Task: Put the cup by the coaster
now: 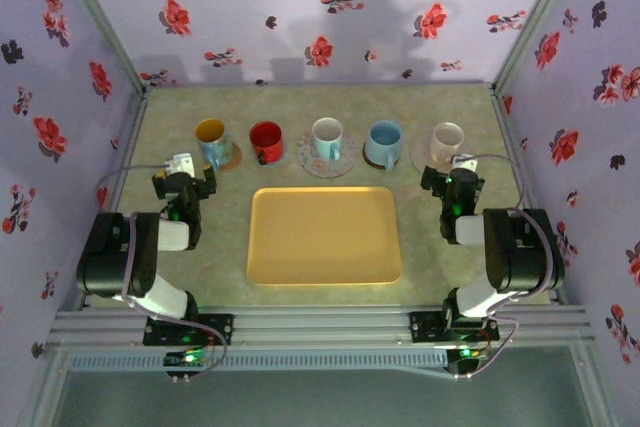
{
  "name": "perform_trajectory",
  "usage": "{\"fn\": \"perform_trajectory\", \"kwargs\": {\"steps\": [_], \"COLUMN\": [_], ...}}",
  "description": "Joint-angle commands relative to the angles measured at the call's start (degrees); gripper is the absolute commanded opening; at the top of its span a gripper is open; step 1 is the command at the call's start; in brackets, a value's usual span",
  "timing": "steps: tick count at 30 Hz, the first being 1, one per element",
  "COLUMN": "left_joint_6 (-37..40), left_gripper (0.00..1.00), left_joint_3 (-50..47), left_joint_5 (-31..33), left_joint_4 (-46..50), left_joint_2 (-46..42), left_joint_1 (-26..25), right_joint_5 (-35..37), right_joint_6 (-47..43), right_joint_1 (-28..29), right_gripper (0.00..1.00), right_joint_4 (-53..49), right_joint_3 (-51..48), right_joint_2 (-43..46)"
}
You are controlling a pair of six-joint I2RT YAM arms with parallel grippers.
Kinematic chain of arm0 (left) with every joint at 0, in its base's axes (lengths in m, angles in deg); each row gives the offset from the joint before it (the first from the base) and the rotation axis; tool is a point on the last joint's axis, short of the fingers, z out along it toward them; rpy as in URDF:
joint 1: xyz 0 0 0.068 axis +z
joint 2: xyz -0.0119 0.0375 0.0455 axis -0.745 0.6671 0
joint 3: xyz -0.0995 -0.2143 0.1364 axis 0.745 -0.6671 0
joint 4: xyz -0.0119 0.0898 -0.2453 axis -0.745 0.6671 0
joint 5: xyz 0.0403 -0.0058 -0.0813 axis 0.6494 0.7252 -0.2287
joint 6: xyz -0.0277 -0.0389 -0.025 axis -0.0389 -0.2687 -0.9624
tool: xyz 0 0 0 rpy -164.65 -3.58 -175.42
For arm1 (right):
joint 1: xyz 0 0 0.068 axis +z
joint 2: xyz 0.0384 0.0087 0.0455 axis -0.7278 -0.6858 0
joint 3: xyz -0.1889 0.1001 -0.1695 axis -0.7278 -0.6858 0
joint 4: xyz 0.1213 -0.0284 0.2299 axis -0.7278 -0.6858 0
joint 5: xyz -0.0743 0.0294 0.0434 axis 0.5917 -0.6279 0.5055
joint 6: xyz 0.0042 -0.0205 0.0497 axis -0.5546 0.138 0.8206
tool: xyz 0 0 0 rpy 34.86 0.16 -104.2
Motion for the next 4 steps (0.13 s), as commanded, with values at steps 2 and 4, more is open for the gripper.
{"fn": "perform_trajectory", "kwargs": {"steps": [2,4], "left_joint_6": [-1.66,-1.6], "left_gripper": [1.0,1.0], "left_joint_3": [0.97,0.87], "left_joint_5": [-1.8,-1.89], "left_joint_4": [-0.11,-0.22], "left_joint_2": [0.27,0.14], "left_joint_1": [1.36,1.36], "right_joint_5": [0.29,0.3], "right_joint_6": [-0.26,-0.28], "right_joint_1": [0.23,0.23], "right_gripper": [1.0,1.0], "right_joint_4": [1.34,1.36], "right_joint_3": [0.89,0.93], "right_joint_2": [0.09,0.15]}}
